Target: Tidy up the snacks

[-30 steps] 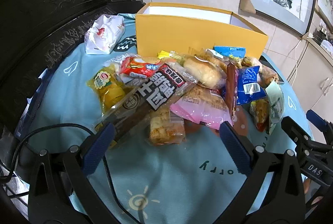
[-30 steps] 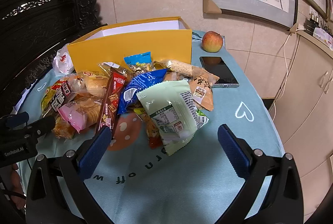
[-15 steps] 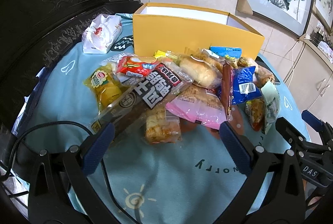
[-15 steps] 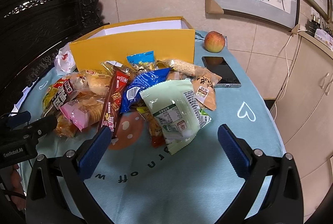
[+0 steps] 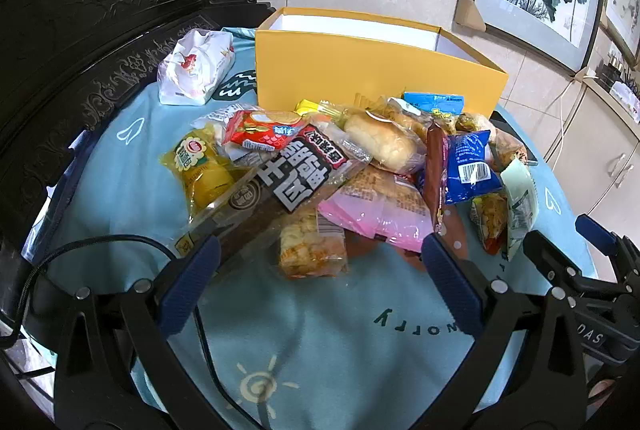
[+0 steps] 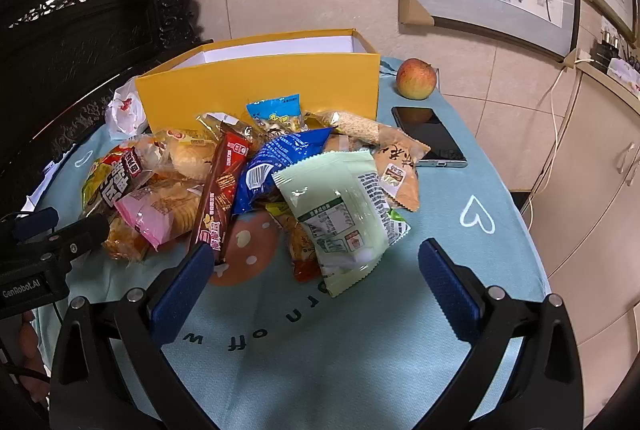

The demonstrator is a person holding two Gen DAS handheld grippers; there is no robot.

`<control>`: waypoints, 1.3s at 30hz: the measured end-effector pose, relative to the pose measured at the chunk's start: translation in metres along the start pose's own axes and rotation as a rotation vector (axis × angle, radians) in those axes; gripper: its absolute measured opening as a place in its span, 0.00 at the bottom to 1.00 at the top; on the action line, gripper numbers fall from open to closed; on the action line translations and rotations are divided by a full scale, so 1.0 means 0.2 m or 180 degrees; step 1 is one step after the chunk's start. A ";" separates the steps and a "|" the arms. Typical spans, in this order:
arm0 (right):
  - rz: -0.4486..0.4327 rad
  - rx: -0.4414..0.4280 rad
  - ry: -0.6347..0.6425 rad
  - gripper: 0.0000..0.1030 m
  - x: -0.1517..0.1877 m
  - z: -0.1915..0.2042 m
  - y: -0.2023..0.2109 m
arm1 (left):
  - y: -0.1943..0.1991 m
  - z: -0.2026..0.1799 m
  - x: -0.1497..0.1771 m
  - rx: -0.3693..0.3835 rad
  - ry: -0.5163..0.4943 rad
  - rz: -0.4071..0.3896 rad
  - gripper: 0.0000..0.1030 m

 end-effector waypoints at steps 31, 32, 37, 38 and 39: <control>0.0106 -0.0039 0.0047 0.99 -0.09 -0.20 -0.08 | -0.08 0.03 -0.18 0.0033 -0.0228 -0.0213 0.98; 0.0109 -0.0077 -0.0028 0.99 -0.09 -0.22 -0.09 | -0.12 0.02 -0.20 0.0027 -0.0290 -0.0196 0.98; 0.0178 -0.0308 -0.0285 0.99 -0.10 -0.26 -0.14 | -0.30 0.01 -0.18 -0.0064 -0.0499 0.0088 0.98; 0.0186 -0.0322 -0.0295 0.99 -0.10 -0.27 -0.15 | -0.32 0.01 -0.17 -0.0082 -0.0513 0.0139 0.98; 0.0203 -0.0344 -0.0301 0.99 -0.10 -0.27 -0.16 | -0.35 0.01 -0.17 -0.0075 -0.0518 0.0185 0.98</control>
Point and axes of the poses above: each gripper's, at about its wrist camera, not at the fingertips, and y roughly against the way its jaws point, z to its left, x to its underside, the point moved 10 cm from there along -y, roughly the way its jaws point, and after that the axes turned 8 degrees about -x, right-handed, at the moved point
